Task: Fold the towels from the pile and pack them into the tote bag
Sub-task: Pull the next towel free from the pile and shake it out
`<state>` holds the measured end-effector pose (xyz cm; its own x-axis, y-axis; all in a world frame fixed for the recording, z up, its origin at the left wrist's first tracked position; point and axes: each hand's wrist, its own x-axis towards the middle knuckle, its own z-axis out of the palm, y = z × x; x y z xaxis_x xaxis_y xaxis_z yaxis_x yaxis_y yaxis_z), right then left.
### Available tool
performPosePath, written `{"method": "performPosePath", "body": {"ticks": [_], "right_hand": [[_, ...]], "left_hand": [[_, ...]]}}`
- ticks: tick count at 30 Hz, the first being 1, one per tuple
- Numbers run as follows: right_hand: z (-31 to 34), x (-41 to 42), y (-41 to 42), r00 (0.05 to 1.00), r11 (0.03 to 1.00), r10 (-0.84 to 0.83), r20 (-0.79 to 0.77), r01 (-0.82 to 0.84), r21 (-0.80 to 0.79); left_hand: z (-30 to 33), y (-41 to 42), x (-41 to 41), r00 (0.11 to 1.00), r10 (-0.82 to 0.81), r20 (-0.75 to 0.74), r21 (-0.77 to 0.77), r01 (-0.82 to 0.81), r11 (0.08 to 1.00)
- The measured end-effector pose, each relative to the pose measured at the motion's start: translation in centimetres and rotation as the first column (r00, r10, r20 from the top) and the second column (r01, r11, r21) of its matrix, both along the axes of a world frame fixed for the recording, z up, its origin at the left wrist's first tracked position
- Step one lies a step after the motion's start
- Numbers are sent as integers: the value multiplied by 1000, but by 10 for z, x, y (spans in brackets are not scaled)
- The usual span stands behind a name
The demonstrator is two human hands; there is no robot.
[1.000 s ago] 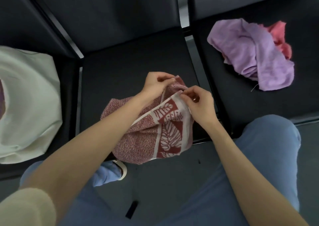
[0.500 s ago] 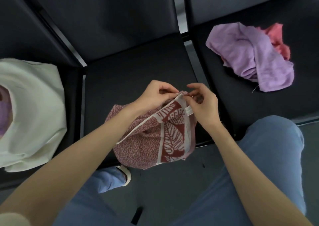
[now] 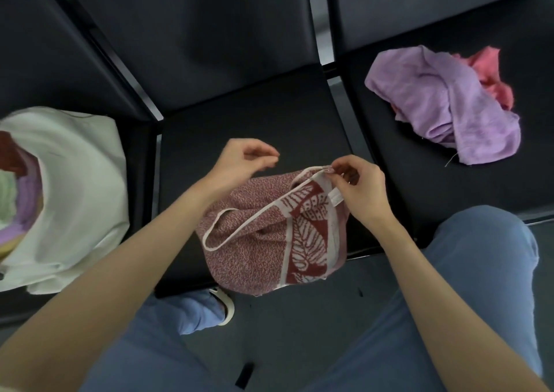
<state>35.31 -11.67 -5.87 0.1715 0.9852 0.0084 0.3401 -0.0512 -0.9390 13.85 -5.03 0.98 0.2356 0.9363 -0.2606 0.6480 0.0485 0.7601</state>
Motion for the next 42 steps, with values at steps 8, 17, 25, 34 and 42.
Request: {"method": "performPosePath", "body": {"ticks": [8, 17, 25, 34, 42], "right_hand": [[-3, -1, 0, 1000, 1000, 7, 2, -7, 9], [-3, -1, -18, 999, 1000, 14, 34, -14, 2], [45, 23, -40, 988, 982, -128, 84, 114, 153], [115, -1, -43, 938, 870, -344, -33, 332, 365], [160, 2, -32, 903, 827, -412, -120, 426, 367]], "left_hand": [[-23, -48, -102, 905, 34, -424, -11, -43, 999], [-40, -69, -88, 789, -15, -614, 113, 107, 988], [8, -80, -109, 807, 392, -441, 521, -125, 844], [103, -70, -125, 658, 723, 213, 472, -717, 514], [164, -86, -147, 959, 281, 40, 305, -279, 910]]}}
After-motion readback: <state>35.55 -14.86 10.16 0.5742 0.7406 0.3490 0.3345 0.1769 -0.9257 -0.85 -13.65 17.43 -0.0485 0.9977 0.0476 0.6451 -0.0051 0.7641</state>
